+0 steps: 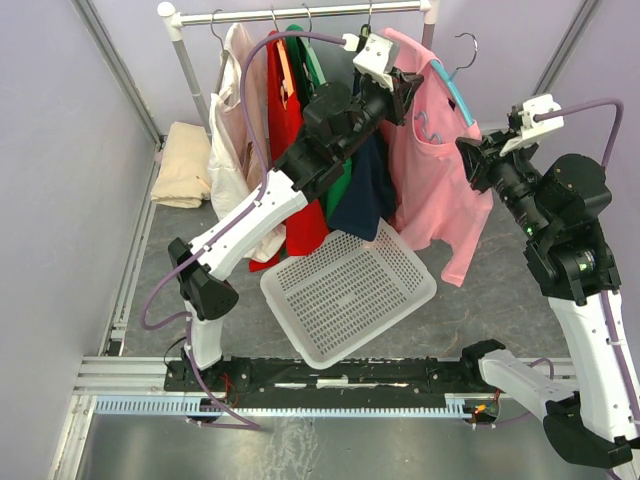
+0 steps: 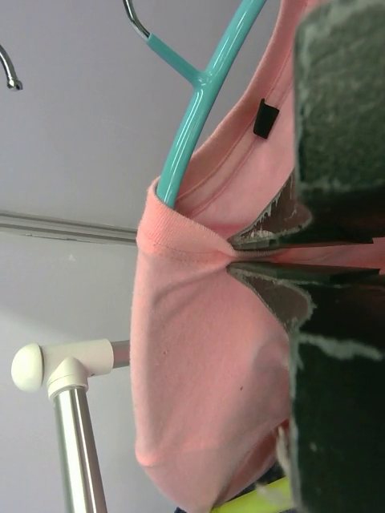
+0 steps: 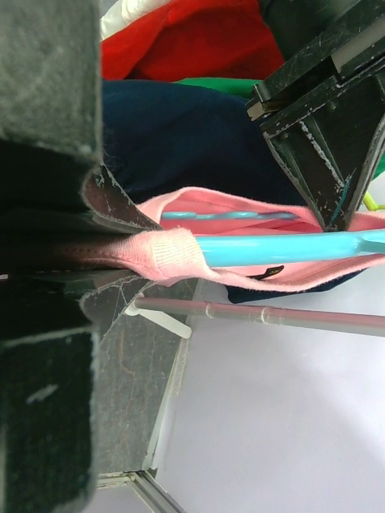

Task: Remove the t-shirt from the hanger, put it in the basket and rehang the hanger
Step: Pick up the hanger from the clothesline.

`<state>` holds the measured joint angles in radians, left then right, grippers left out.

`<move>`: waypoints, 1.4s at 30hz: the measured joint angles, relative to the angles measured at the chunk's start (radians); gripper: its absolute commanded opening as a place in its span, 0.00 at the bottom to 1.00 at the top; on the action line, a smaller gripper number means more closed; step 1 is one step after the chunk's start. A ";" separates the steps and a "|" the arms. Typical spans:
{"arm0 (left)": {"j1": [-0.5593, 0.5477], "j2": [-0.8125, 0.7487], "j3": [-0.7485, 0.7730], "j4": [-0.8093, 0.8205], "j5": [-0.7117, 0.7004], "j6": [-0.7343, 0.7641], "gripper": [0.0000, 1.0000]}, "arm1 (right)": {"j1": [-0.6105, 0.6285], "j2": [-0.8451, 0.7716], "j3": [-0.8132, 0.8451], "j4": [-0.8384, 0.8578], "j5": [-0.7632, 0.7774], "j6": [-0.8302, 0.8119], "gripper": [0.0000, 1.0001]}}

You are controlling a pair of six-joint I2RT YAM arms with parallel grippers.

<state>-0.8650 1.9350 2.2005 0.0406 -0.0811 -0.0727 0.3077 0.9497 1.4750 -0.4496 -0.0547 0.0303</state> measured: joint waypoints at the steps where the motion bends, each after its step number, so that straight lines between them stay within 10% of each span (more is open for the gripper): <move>1: -0.001 0.000 0.000 0.000 -0.001 0.008 0.07 | 0.000 0.000 0.000 0.000 0.002 0.000 0.01; 42: -0.021 -0.064 -0.097 -0.008 0.252 0.021 0.03 | 0.000 -0.019 -0.083 -0.011 0.095 0.044 0.01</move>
<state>-0.8860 1.8709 2.1033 0.0326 0.1707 -0.0521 0.3077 0.9302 1.3918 -0.4603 0.0399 0.0746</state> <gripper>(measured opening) 0.046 0.233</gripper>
